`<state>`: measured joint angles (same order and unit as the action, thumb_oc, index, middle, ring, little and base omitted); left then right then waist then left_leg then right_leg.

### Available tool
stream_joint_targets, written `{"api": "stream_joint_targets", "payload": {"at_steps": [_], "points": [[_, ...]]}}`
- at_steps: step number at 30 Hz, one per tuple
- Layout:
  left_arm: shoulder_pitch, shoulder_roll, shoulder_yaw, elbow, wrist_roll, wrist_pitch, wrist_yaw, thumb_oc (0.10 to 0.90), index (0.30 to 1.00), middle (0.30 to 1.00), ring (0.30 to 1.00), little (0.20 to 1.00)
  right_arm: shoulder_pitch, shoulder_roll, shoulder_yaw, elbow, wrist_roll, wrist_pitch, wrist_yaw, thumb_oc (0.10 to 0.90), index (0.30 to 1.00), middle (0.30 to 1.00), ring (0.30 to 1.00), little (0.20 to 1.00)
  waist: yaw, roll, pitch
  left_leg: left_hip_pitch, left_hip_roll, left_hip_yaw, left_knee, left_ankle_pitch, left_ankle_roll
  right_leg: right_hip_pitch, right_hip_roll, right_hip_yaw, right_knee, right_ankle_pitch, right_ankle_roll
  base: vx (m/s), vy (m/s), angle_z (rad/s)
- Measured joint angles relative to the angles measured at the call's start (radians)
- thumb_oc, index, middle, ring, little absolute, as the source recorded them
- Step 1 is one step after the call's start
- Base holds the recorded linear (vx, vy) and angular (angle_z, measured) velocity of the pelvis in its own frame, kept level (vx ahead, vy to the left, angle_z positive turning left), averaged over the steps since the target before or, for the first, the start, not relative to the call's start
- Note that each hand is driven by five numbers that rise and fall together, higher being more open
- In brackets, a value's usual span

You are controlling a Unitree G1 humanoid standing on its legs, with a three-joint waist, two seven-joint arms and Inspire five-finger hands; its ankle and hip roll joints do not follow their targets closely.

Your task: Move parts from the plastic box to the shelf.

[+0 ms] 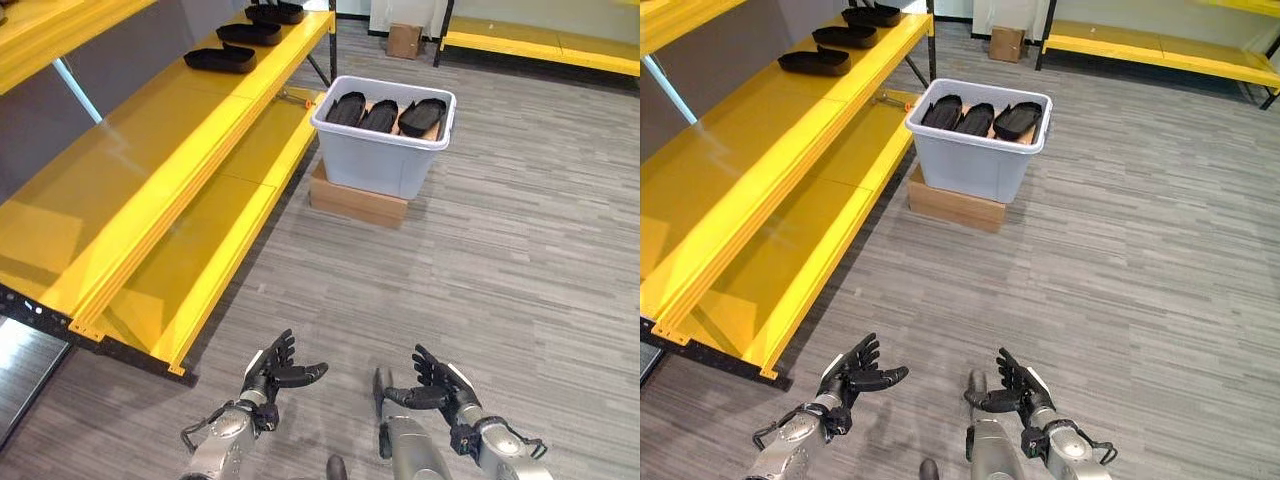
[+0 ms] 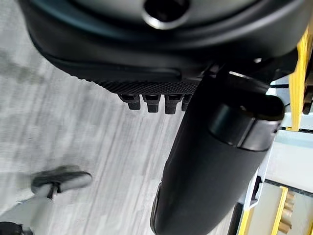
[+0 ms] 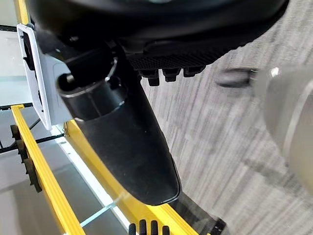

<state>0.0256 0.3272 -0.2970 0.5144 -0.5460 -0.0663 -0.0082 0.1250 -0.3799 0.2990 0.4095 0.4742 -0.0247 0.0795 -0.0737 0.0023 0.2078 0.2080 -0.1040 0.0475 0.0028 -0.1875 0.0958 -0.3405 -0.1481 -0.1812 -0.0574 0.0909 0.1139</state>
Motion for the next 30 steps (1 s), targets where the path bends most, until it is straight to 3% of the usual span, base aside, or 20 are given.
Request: {"api": "stream_joint_targets", "payload": {"at_steps": [2,4,5,7,8,9,10,11,12,13,15,17,18,19,20,21,25,28,29,30], "points": [[0.027,-0.022,0.001,0.018,0.002,0.001,0.0,0.9,1.0,1.0,1.0,1.0,0.02,0.002,-0.001,0.002,0.0,0.001,-0.002,0.9,1.0,1.0,1.0,1.0,-0.021,0.028,-0.067,0.091,0.058,-0.052,-0.039,-0.038,-0.05,0.084,0.026,-0.057,0.051,0.019,-0.016,0.44,-0.258,0.56],[0.025,-0.036,-0.009,0.023,0.001,0.001,-0.002,0.9,1.0,1.0,1.0,1.0,0.015,0.0,0.001,0.024,0.001,0.0,-0.002,0.9,1.0,1.0,1.0,1.0,-0.038,0.026,-0.094,0.119,0.111,-0.083,0.011,-0.041,-0.105,0.157,0.078,0.012,0.035,0.152,-0.104,0.38,-0.257,0.83],[0.025,-0.048,-0.016,0.022,0.001,0.002,-0.003,0.9,1.0,1.0,1.0,1.0,0.004,-0.017,0.002,0.03,0.001,0.002,-0.002,0.9,1.0,1.0,1.0,1.0,-0.029,0.047,-0.106,0.119,0.143,-0.076,0.039,-0.018,-0.142,0.16,0.106,0.002,0.074,0.127,-0.126,0.42,-0.3,0.33],[0.027,-0.046,-0.001,0.016,-0.001,0.001,-0.003,0.9,1.0,1.0,1.0,1.0,-0.042,-0.026,0.002,0.03,0.001,0.001,0.001,0.9,1.0,1.0,1.0,1.0,-0.012,0.046,-0.107,0.072,0.171,-0.053,0.202,0.037,-0.19,0.163,0.139,0.003,0.145,0.071,-0.18,0.39,-0.326,-0.28],[0.027,-0.041,0.008,0.015,-0.001,0.001,-0.002,0.9,1.0,1.0,1.0,1.0,-0.065,-0.027,0.002,0.03,0.002,-0.006,0.003,0.9,1.0,1.0,1.0,1.0,-0.011,0.046,-0.107,0.044,0.186,-0.054,0.297,0.073,-0.195,0.178,0.155,0.0,0.162,0.053,-0.197,0.35,-0.365,-0.43],[0.015,-0.027,0.011,0.015,-0.003,-0.001,-0.003,0.9,1.0,1.0,1.0,1.0,-0.073,-0.028,-0.003,0.029,0.003,-0.026,0.0,0.9,1.0,1.0,1.0,1.0,-0.012,0.028,-0.12,-0.041,0.203,-0.056,0.511,0.103,-0.196,0.236,0.175,0.011,0.137,0.018,-0.221,0.28,-0.319,-0.27],[0.002,-0.026,0.017,0.013,-0.006,-0.002,-0.003,0.9,1.0,1.0,1.0,1.0,-0.08,-0.028,-0.005,0.034,0.009,-0.036,0.0,0.9,1.0,1.0,1.0,1.0,-0.006,0.015,-0.122,-0.081,0.206,-0.07,0.564,0.123,-0.195,0.256,0.184,0.008,0.137,-0.011,-0.25,0.35,-0.395,-0.02],[-0.017,-0.027,0.017,0.01,-0.011,-0.003,-0.003,0.9,1.0,1.0,1.0,1.0,-0.086,-0.036,-0.005,0.035,0.019,-0.04,0.0,0.9,1.0,1.0,1.0,1.0,-0.004,0.004,-0.121,-0.148,0.213,-0.092,0.658,0.236,-0.187,0.275,0.191,0.01,0.134,-0.039,-0.27,0.26,-0.273,0.15],[-0.031,-0.025,0.016,0.003,-0.023,-0.002,-0.004,0.9,1.0,1.0,1.0,1.0,-0.084,-0.041,-0.006,0.038,0.019,-0.037,-0.003,0.9,1.0,1.0,1.0,1.0,-0.002,-0.01,-0.12,-0.212,0.216,-0.099,0.767,0.293,-0.186,0.295,0.195,0.025,0.122,-0.064,-0.277,0.16,-0.161,0.16],[-0.039,-0.021,0.018,-0.011,-0.037,-0.003,-0.002,0.9,1.0,1.0,1.0,1.0,-0.085,-0.04,-0.006,0.043,0.019,-0.032,-0.006,0.9,1.0,1.0,1.0,1.0,0.008,-0.035,-0.116,-0.277,0.217,-0.087,0.871,0.285,-0.175,0.324,0.194,0.048,0.103,-0.082,-0.271,0.16,-0.129,0.0],[-0.032,-0.012,0.017,-0.013,-0.039,-0.003,-0.002,0.9,1.0,1.0,1.0,1.0,-0.086,-0.019,-0.005,0.069,0.019,-0.032,-0.009,0.9,1.0,1.0,1.0,1.0,0.03,-0.073,-0.107,-0.317,0.226,-0.026,0.915,0.218,-0.154,0.381,0.185,0.074,0.079,-0.082,-0.269,0.17,-0.094,-0.3],[-0.013,0.003,0.009,-0.018,-0.039,0.001,-0.007,0.9,1.0,1.0,1.0,1.0,-0.063,-0.012,-0.005,0.062,0.019,-0.032,-0.019,0.9,1.0,1.0,1.0,1.0,0.039,-0.111,-0.103,-0.4,0.197,-0.006,0.899,0.136,-0.141,0.437,0.147,0.096,0.054,-0.1,-0.276,0.19,-0.058,-0.07],[-0.014,0.004,0.011,-0.026,-0.039,-0.006,-0.005,0.9,1.0,1.0,1.0,1.0,-0.054,-0.022,-0.017,0.046,0.019,-0.032,-0.02,0.9,1.0,1.0,1.0,1.0,0.05,-0.133,-0.098,-0.479,0.183,0.035,0.831,0.109,-0.123,0.445,0.116,0.109,0.042,-0.145,-0.256,0.18,0.015,0.17],[-0.015,-0.001,0.014,-0.029,-0.039,-0.007,-0.002,0.9,1.0,1.0,1.0,1.0,-0.058,-0.026,-0.04,0.046,0.019,-0.033,-0.02,0.9,1.0,1.0,1.0,1.0,0.052,-0.12,-0.083,-0.528,0.192,0.067,0.698,0.106,-0.118,0.452,0.115,0.105,0.031,-0.133,-0.23,0.24,0.052,-0.07],[0.005,0.004,0.013,-0.021,-0.039,-0.003,-0.001,0.9,1.0,1.0,1.0,1.0,-0.073,-0.025,-0.049,0.074,0.019,-0.035,-0.026,0.9,1.0,1.0,1.0,1.0,0.062,-0.088,-0.065,-0.583,0.21,0.082,0.515,0.13,-0.122,0.479,0.122,0.11,0.022,-0.134,-0.215,0.28,0.071,-0.27],[0.018,0.005,0.013,-0.006,-0.038,0.001,0.001,0.9,1.0,1.0,1.0,1.0,-0.062,-0.027,-0.047,0.075,0.018,-0.034,-0.027,0.9,1.0,1.0,1.0,1.0,0.071,-0.081,-0.06,-0.592,0.213,0.087,0.41,0.153,-0.122,0.504,0.123,0.108,0.018,-0.145,-0.197,0.29,0.081,-0.43],[0.037,0.005,0.006,-0.003,-0.036,0.002,-0.001,0.9,1.0,1.0,1.0,1.0,-0.001,-0.028,-0.045,0.075,0.018,-0.034,-0.03,0.9,1.0,1.0,1.0,1.0,0.072,-0.062,-0.052,-0.532,0.205,0.049,0.046,0.225,-0.136,0.604,0.124,0.113,-0.026,-0.179,-0.154,0.28,0.087,-0.15],[0.036,0.003,0.007,-0.01,-0.035,0.002,-0.002,0.9,1.0,1.0,1.0,1.0,0.03,-0.036,-0.039,0.069,0.017,-0.031,-0.025,0.9,1.0,1.0,1.0,1.0,0.072,-0.038,-0.056,-0.453,0.187,-0.002,-0.016,0.193,-0.117,0.637,0.118,0.146,-0.009,-0.249,-0.108,0.37,0.153,-0.18],[0.033,0.01,0.016,-0.009,-0.035,0.004,0.0,0.9,1.0,1.0,1.0,1.0,0.031,-0.022,-0.037,0.069,0.016,-0.025,-0.025,0.9,1.0,1.0,1.0,1.0,0.076,-0.068,-0.05,-0.445,0.163,0.004,0.001,0.232,-0.138,0.651,0.085,0.155,0.008,-0.273,-0.094,0.31,0.154,-0.49],[0.032,0.012,0.035,-0.008,-0.036,0.005,0.002,0.9,1.0,1.0,1.0,1.0,0.023,-0.009,-0.038,0.065,0.016,-0.024,-0.019,0.9,1.0,1.0,1.0,1.0,0.08,-0.095,-0.049,-0.427,0.117,0.006,0.014,0.257,-0.119,0.646,0.042,0.172,0.055,-0.287,-0.071,0.4,0.219,-0.5]]}}
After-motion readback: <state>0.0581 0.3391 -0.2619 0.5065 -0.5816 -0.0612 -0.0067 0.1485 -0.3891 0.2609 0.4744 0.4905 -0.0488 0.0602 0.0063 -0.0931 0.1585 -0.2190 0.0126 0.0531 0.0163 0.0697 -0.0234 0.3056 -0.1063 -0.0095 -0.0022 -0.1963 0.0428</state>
